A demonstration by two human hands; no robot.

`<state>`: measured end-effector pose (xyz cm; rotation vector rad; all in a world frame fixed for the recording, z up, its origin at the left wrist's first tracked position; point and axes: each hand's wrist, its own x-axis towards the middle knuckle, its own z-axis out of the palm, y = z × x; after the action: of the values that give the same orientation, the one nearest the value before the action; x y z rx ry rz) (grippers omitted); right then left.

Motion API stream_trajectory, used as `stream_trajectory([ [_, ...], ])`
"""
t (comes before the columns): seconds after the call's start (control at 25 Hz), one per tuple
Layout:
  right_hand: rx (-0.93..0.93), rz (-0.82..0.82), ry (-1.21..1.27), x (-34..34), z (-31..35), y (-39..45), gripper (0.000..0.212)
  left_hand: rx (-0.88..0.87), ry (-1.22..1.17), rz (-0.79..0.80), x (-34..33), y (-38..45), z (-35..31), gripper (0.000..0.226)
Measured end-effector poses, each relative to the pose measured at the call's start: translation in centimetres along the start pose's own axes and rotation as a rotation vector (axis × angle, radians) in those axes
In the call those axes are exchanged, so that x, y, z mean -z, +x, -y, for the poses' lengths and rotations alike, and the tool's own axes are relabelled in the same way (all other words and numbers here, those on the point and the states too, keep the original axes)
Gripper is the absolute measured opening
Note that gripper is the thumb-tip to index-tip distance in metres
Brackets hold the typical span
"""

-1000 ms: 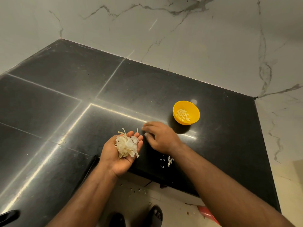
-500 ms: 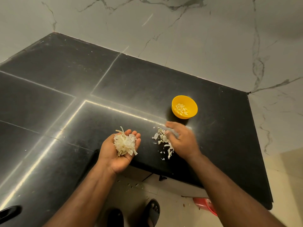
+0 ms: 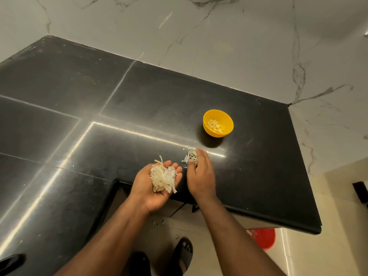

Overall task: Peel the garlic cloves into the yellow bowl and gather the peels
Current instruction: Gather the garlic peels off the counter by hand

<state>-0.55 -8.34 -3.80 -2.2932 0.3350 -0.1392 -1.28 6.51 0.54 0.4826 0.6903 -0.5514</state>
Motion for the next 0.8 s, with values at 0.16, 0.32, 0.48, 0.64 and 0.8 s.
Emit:
stream_trajectory([
  [0.16, -0.045, -0.051, 0.344, 1.4, 1.4, 4.5, 0.033, 0.053, 0.056, 0.003, 1.2, -0.9, 1.1, 0.035],
  [0.32, 0.034, 0.054, 0.327, 2.4, 0.4, 8.4, 0.029, 0.145, 0.095, 0.005, 2.4, -1.5, 3.2, 0.035],
  [0.48, 0.154, 0.24, 0.266, 0.8, 0.2, 9.5, 0.036, 0.245, 0.092, -0.001, 4.6, -1.6, 6.0, 0.033],
  [0.64, 0.301, 0.388, 0.219, 1.2, -0.9, 8.9, 0.036, 0.311, 0.052, -0.084, 7.9, 0.6, 9.1, 0.038],
  [0.8, 0.363, 0.491, 0.265, 2.0, -2.6, 5.6, 0.038, 0.341, 0.041, -0.09, 8.4, 3.4, 11.3, 0.029],
])
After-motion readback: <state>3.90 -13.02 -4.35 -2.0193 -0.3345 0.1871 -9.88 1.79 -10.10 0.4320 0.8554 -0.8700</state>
